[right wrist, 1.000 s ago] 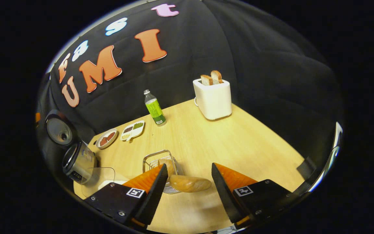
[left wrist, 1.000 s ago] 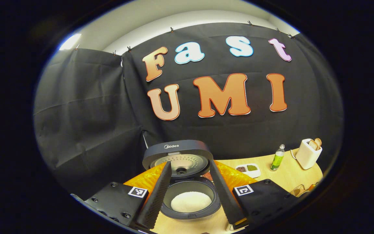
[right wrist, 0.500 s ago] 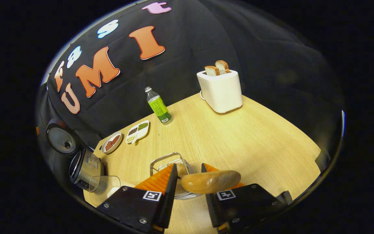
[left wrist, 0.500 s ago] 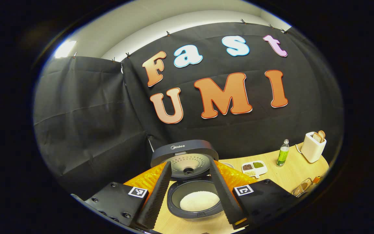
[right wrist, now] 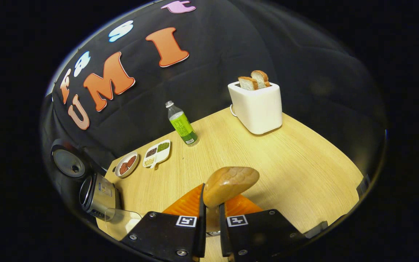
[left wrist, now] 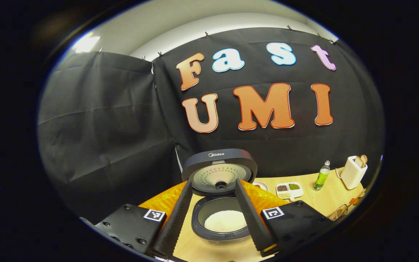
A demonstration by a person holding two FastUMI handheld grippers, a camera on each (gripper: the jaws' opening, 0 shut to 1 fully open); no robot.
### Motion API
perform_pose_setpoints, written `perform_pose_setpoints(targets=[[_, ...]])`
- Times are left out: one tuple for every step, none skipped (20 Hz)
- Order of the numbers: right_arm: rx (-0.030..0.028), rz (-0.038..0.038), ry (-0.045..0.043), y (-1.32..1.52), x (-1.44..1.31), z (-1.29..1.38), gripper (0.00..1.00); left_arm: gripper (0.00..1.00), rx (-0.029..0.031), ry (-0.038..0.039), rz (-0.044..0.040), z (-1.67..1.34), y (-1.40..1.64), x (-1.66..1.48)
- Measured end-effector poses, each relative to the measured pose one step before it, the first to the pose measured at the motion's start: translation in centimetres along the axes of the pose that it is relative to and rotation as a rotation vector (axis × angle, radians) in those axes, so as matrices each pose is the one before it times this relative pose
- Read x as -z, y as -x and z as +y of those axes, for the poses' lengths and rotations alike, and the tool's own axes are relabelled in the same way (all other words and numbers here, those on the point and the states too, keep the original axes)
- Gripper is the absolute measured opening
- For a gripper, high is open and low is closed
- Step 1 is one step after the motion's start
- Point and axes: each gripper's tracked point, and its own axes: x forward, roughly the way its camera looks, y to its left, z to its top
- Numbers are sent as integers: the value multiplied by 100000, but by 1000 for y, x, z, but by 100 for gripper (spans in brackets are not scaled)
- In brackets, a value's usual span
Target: Close the left gripper, press the button to open the rice cooker; take a wooden spoon from the chopstick holder with the right hand, scoop a spoonful of rice and pour it into the rice cooker, then put the wooden spoon back into the chopstick holder.
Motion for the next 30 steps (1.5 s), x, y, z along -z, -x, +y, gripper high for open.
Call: perform_pose_setpoints(targets=[[281,1006,-307,-64,51,71,15,74,-30,440,312,90,112,186],[107,1127,-23,23,-13,59,13,74,-243,177,-62,71,-8,153],[434,402,432,242,19,-25,13,74,-72,-75,-209,198,14,51],[79,-112,771,208,-218,85,13,74,-185,-334,-352,12,82,41],[201,-785,417,435,-346,73,13,74,-321,-580,-534,212,8,57],[486,-1286,546,437,-568,38,13,75,-166,-668,-759,-83,78,4],[-655,-1245,260,590,-550,225,13,74,-508,-651,-860,144,-33,-52],[-605,-1122,725,518,-530,333,13,74,357,-526,-437,-245,-60,116],[-349,-1080,1204,533,-424,153,12,79,-59,-575,-234,17,-37,165],[-342,-1138,1090,564,-555,314,12,84,537,-189,297,-212,-134,264],[-870,-1711,1001,663,-660,445,12,90,514,-130,188,-211,-15,287],[-1100,-1313,707,593,-609,562,12,95,527,-64,164,-109,-178,233],[-1579,-1414,745,660,-505,775,13,91,598,-319,83,-242,-2,271],[-1111,-1593,1721,613,-521,740,13,100,175,-589,-120,-1,-199,162],[-2172,-1525,2008,582,-619,840,12,100,301,-719,-136,-37,114,104],[-2819,-1270,847,752,-700,1277,13,100,113,-944,-221,-59,-49,129],[-3038,-1017,485,698,-561,1368,13,100,28,-917,-548,13,128,124],[-2801,-597,478,448,-295,1414,12,99,365,-702,-399,-62,7,106],[-2941,-409,497,26,-107,1438,12,99,456,-449,-231,-40,-1,111],[-3027,366,1279,77,79,1601,12,96,768,-213,205,-195,-44,212],[-3162,652,1201,-25,268,1546,12,93,515,-261,342,116,110,320],[-3704,1120,2047,-150,426,1658,12,90,508,-227,531,60,27,292],[-3220,940,2187,34,521,1510,13,90,530,8,706,61,66,487],[-2358,685,2009,-278,655,1244,13,90,712,391,587,-16,83,271],[-1821,622,2314,-315,750,1192,13,90,422,517,473,75,175,235],[-969,989,2187,-364,707,950,12,90,254,354,246,109,115,152],[-303,1204,2537,-301,884,596,12,95,-39,58,-330,198,230,167],[330,1457,2618,-454,814,465,12,100,176,-11,-155,121,57,134],[1179,1493,2510,-393,863,170,12,97,583,-131,233,30,151,344],[1819,1678,2241,-488,889,-52,12,93,658,-55,441,36,10,326]])
